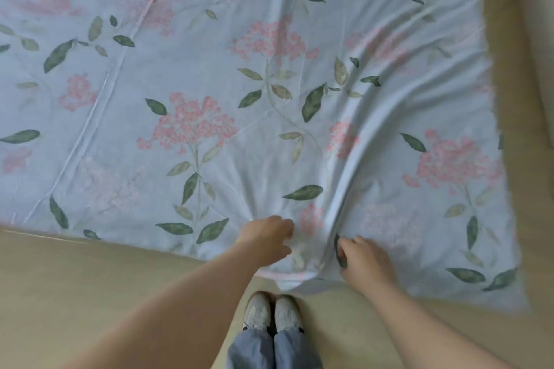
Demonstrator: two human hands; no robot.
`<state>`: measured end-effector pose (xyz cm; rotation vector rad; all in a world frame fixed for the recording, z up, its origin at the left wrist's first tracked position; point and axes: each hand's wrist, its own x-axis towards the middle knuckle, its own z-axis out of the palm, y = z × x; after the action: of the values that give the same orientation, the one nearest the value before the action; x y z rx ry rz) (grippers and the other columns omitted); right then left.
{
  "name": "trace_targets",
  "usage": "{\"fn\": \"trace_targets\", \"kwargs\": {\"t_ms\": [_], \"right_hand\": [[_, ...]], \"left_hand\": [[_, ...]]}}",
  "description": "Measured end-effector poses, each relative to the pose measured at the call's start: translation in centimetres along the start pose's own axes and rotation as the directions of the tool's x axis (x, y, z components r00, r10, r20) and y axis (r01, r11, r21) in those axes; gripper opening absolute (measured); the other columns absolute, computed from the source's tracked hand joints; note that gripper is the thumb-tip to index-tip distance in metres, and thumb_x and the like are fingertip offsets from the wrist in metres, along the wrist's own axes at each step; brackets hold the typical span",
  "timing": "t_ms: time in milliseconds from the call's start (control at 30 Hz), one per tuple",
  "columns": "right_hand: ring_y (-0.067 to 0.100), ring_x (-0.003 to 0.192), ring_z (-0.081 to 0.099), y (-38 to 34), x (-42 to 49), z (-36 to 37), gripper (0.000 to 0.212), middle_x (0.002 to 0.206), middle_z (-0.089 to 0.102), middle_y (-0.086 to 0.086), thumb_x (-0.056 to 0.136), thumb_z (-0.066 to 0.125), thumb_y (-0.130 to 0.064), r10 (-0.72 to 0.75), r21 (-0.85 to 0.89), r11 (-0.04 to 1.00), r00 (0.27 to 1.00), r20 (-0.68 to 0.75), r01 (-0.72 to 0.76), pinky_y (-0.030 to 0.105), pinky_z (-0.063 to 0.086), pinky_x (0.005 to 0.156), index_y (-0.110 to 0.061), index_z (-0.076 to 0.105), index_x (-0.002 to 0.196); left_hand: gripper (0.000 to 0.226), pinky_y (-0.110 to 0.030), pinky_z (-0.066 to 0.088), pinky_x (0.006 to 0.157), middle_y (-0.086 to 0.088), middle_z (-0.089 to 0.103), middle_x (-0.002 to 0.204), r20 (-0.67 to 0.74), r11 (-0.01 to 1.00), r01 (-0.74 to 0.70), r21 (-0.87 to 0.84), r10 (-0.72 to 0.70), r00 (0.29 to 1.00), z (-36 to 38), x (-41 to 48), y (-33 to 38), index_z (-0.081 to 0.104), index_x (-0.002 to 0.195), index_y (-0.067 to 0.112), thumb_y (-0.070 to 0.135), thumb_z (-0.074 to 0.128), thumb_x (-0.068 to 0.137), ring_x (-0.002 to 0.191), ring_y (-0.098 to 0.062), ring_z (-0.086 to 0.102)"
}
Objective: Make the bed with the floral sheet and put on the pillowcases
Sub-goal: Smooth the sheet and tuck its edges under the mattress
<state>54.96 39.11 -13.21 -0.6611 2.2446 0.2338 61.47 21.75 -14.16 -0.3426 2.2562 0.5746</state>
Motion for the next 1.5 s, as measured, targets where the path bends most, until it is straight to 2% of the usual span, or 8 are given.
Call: {"fn": "trace_targets", "kwargs": {"t_ms": [300,433,567,733,900,1000,1133,1500], "right_hand": [[0.023,0.136,0.027,9.8,-0.8,0.5,0.058,0.15,0.025,-0.004,0.093,0.044,-0.006,0.236,0.043,0.972,0.967,-0.095,-0.232,0.038,0.033,0.105,-0.032,0.028,0.142],[0.022,0.131,0.037,13.2,0.6,1.3,0.046,0.142,0.04,-0.002,0.093,0.038,-0.003,0.147,0.021,0.989,0.984,-0.105,-0.146,0.034,0.035,0.102,-0.024,0.041,0.134],[0.026,0.114,0.053,15.4,2.4,1.1,0.02,0.12,0.057,0.009,0.093,0.035,0.0,0.012,0.02,1.0,0.999,-0.046,-0.011,0.033,0.041,0.083,-0.018,0.043,0.091],[0.031,0.11,0.058,22.3,1.5,-0.6,0.021,0.109,0.058,0.015,0.092,0.039,0.002,-0.072,0.071,0.995,0.989,0.127,0.064,0.034,0.044,0.08,-0.013,0.053,0.095],[0.025,0.093,0.06,26.0,0.7,-0.1,0.032,0.097,0.062,0.013,0.086,0.054,-0.014,-0.124,0.308,0.95,0.965,0.23,0.049,0.029,0.042,0.072,-0.021,0.04,0.058],[0.026,0.096,0.059,29.1,-0.1,0.2,0.006,0.103,0.061,0.007,0.087,0.058,-0.024,0.051,0.515,0.856,0.999,0.017,-0.052,0.031,0.045,0.075,-0.022,0.053,0.083],[0.036,0.121,0.047,32.8,0.9,0.6,0.053,0.131,0.048,0.019,0.088,0.063,-0.028,0.466,0.651,0.679,0.884,-0.026,-0.339,0.039,0.042,0.09,-0.004,0.043,0.13],[0.035,0.111,0.057,36.8,0.6,1.8,0.02,0.118,0.06,0.02,0.097,0.046,-0.015,0.561,0.605,0.633,0.825,0.071,-0.483,0.032,0.042,0.078,-0.002,0.056,0.109]], "left_hand": [[0.05,-0.035,0.028,0.11,0.003,0.031,0.149,-0.155,0.902,-0.35,0.251,0.394,0.906,2.0,4.1,11.3,0.035,0.142,0.021,0.015,0.048,0.094,0.139,-0.02,0.026],[0.05,-0.035,0.029,0.108,0.0,0.033,0.148,-0.084,0.937,-0.227,0.267,0.257,0.963,3.9,6.3,14.8,0.035,0.14,0.016,0.022,0.052,0.094,0.139,-0.022,0.029],[0.035,-0.034,0.039,0.096,-0.003,0.051,0.13,-0.016,0.979,-0.112,0.171,0.116,0.993,4.0,8.3,17.4,0.052,0.123,0.018,0.023,0.059,0.089,0.122,-0.025,0.048],[0.017,-0.023,0.038,0.071,-0.002,0.067,0.105,0.08,1.0,-0.016,0.015,0.015,0.997,3.1,8.4,24.5,0.065,0.098,0.015,0.021,0.067,0.082,0.097,-0.019,0.058],[0.024,-0.029,0.045,0.084,-0.004,0.063,0.117,0.214,0.984,-0.02,0.176,-0.019,0.977,3.5,8.7,27.4,0.064,0.107,0.015,0.021,0.065,0.085,0.111,-0.025,0.057],[0.029,-0.029,0.043,0.078,-0.004,0.059,0.117,0.071,0.993,0.044,0.109,-0.052,0.996,2.9,9.0,28.9,0.056,0.111,0.018,0.034,0.059,0.087,0.108,-0.025,0.057],[0.049,-0.033,0.043,0.082,0.0,0.044,0.13,-0.183,0.998,0.0,-0.068,-0.013,0.983,3.7,10.6,32.1,0.038,0.132,0.026,0.043,0.056,0.09,0.119,-0.023,0.047],[0.054,-0.037,0.039,0.102,-0.001,0.027,0.144,-0.241,0.992,-0.089,0.092,0.109,0.964,5.2,12.7,37.0,0.031,0.139,0.026,0.037,0.054,0.091,0.129,-0.026,0.035]]}}
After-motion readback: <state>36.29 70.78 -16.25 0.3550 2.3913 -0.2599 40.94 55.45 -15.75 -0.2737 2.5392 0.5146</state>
